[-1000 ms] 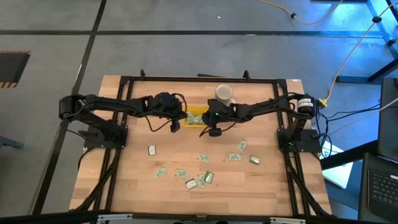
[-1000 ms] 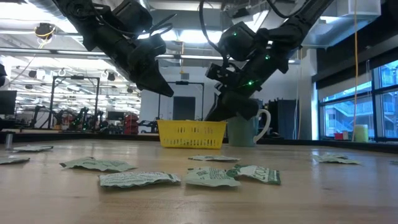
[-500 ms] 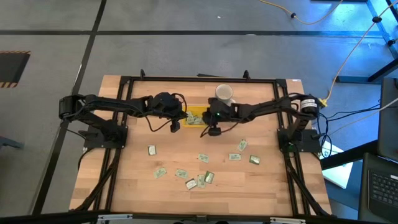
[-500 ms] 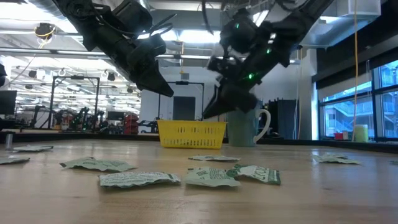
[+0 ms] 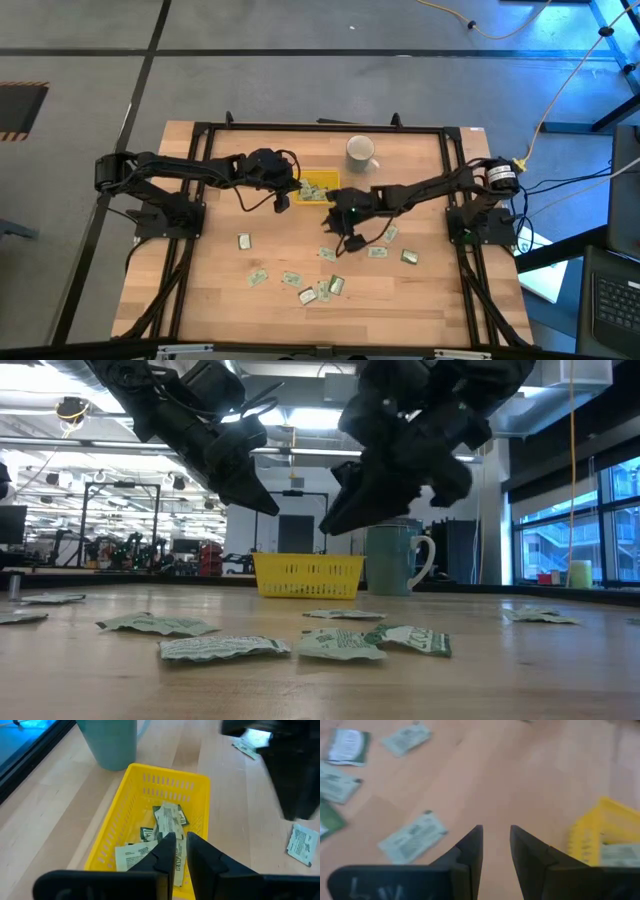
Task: Pick and place Stevia / Truvia into bins
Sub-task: Put the middle stevia tea packet into the yellow bin
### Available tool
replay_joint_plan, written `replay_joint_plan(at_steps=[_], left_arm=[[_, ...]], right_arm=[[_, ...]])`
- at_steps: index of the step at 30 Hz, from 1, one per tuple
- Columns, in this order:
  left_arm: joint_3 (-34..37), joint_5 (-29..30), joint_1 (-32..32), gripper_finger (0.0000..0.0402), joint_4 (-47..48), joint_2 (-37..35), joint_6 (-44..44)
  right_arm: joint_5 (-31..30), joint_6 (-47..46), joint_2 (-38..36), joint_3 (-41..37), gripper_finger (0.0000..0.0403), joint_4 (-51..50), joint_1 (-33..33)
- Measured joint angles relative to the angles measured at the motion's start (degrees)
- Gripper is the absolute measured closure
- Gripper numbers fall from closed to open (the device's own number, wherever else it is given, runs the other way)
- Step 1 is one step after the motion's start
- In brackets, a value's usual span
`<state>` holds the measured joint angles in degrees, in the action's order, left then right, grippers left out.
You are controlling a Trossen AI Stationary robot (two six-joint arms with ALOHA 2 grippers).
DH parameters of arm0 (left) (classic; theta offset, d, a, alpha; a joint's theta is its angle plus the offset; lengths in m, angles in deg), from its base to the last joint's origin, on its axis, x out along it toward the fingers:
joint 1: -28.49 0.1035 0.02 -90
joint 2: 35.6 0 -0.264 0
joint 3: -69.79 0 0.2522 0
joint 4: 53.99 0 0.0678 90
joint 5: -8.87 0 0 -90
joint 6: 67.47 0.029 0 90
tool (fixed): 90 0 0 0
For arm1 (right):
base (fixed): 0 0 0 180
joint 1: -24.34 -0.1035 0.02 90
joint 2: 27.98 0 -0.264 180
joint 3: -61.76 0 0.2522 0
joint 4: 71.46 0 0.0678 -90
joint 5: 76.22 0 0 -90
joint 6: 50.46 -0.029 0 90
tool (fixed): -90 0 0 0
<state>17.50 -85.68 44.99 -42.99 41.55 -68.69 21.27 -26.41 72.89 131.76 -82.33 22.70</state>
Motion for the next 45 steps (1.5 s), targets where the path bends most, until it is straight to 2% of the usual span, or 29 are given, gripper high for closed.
replay_joint_plan(at_steps=[10, 19, 30, 37, 42, 45], left_arm=[[0.0, 0.0, 0.0, 0.036, 0.0, 0.0, -1.2], [0.1, -0.1, -0.4, 0.036, 0.0, 0.0, -1.2], [0.1, 0.0, -0.7, 0.0363, -0.2, 0.0, -1.0], [0.1, 0.0, -0.7, 0.0359, -0.4, 0.0, -1.0], [0.1, 0.0, -0.7, 0.0363, -0.4, 0.0, -1.0], [0.1, 0.0, -0.7, 0.0363, -0.4, 0.0, -1.0]], right_arm=[[0.1, -3.6, 1.9, 0.1, 0.0302, -0.4, -7.4], [-3.4, -8.3, 6.3, 0.0, 0.0304, 0.8, -9.2], [-3.4, -8.8, 10.9, 0.2, 0.0348, 2.4, -9.2], [-3.4, -9.7, 11.0, 0.2, 0.0366, 2.3, -9.2], [-3.5, -10.3, 11.0, 0.2, 0.0396, 2.2, -9.2], [-3.6, -10.4, 10.8, 0.1, 0.0396, 2.3, -9.2]])
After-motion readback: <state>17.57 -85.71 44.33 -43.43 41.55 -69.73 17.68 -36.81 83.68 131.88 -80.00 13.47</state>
